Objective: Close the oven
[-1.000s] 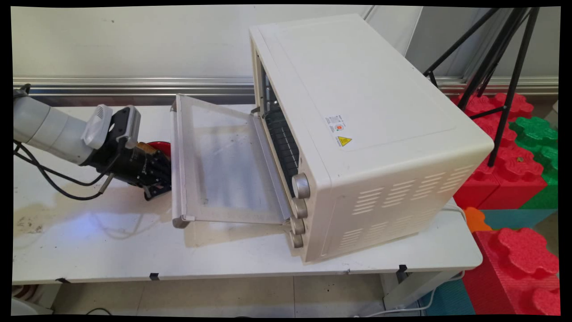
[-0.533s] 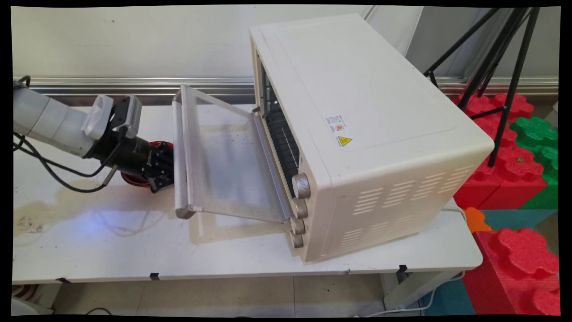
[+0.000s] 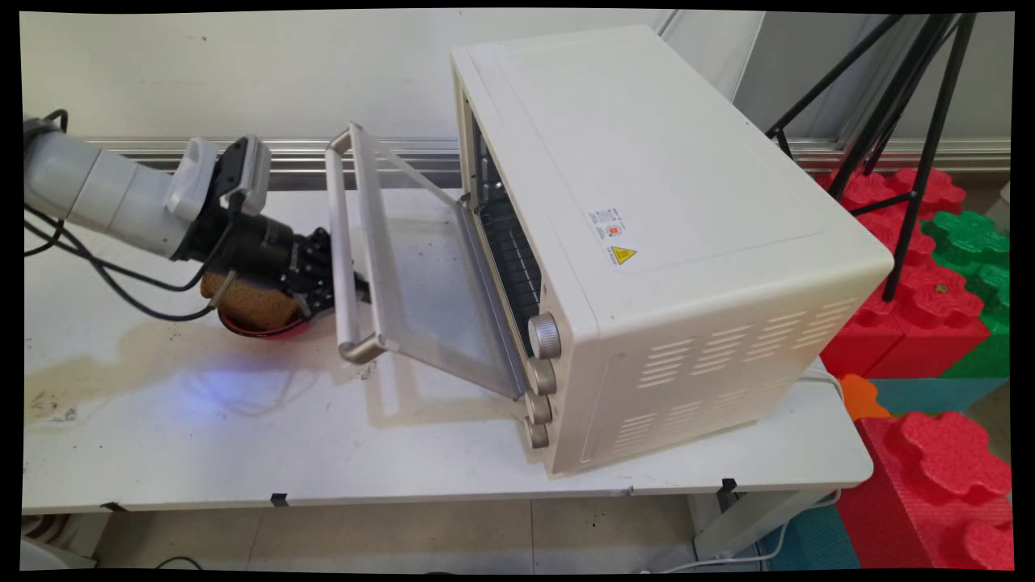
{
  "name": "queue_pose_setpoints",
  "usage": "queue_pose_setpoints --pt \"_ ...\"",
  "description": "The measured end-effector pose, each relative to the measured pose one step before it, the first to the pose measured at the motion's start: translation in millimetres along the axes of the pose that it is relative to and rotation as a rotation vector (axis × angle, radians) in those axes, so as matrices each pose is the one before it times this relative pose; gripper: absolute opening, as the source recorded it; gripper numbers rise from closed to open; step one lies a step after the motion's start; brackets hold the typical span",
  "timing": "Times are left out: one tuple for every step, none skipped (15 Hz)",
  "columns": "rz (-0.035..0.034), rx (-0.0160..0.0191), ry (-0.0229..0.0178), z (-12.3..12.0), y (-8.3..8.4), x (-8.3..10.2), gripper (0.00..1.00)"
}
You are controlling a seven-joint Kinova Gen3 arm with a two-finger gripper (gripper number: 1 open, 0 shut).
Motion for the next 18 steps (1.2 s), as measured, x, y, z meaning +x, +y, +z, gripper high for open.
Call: queue_pose_setpoints --pt "0.0021 0.00166 0.01176 0.98 -1.23 4.95 0.0" --pt "0.00088 0.00101 0.00629 0.53 -0.64 2.58 0.0" --pt "0.00137 0.00178 0.00824 0.86 -1.0 3.53 0.0" --pt "0.00109 0.00095 0.00484 0.63 -0.65 2.17 0.0" --pt "0.00168 0.00106 0.00586 1.08 -0.98 2.86 0.0" --pt "0.00136 0.00077 0.00337 0.65 -0.63 1.71 0.0" --pt "0.00215 0.00079 0.00389 0.8 -0.87 2.22 0.0" --pt "0.00267 0.00085 0.00331 0.8 -0.96 2.15 0.0" --pt "0.00245 0.00097 0.00201 0.22 -0.73 1.64 0.0" --pt "0.00286 0.00028 0.00066 0.02 -0.59 1.23 0.0" --pt "0.00331 0.00021 -0.0005 -0.36 -0.47 1.07 0.0" --pt "0.00302 0.00053 -0.0013 -0.68 -0.28 0.72 0.0" --pt "0.00293 0.00023 -0.00125 -0.74 -0.14 0.66 0.0" --pt "0.00173 0.00011 -0.00065 -0.44 -0.08 0.43 0.0" --pt "0.00371 -0.00025 -0.00062 -0.84 -0.08 0.97 0.0" --pt "0.00211 -0.00043 -0.00072 -0.56 -0.03 0.52 0.0" --pt "0.00391 -0.00006 -0.00184 -1.42 -0.09 0.74 0.0" --pt "0.00561 -0.0005 -0.00261 -2.18 -0.33 0.96 0.0"
